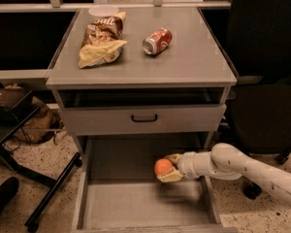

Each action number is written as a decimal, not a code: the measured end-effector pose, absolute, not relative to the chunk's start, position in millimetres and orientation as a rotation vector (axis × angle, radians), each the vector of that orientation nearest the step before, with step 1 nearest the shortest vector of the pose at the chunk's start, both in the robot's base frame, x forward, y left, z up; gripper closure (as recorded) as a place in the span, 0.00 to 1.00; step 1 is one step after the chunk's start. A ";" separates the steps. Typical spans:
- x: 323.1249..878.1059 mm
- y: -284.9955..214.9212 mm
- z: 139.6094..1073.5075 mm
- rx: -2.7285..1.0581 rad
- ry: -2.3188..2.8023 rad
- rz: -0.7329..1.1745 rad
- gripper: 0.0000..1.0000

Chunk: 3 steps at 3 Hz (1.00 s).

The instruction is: Place orange into middle drawer

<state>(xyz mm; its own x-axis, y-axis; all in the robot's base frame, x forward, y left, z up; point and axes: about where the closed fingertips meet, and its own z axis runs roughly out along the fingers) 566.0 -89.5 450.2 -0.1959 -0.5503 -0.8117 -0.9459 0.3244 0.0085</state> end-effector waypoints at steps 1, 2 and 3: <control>566.3 -89.3 450.0 -1.323 1.862 0.687 1.00; 565.0 -83.8 429.1 -1.313 1.879 0.697 1.00; 548.6 -50.9 360.5 -1.261 1.936 0.774 1.00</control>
Offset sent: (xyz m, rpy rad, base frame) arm -0.0014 0.0079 -0.0482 -0.0029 0.0344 -0.0264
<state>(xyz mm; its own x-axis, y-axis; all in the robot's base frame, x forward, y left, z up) 548.6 -50.9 360.5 -0.2900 -0.5186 -0.8044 -0.9301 0.3508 0.1092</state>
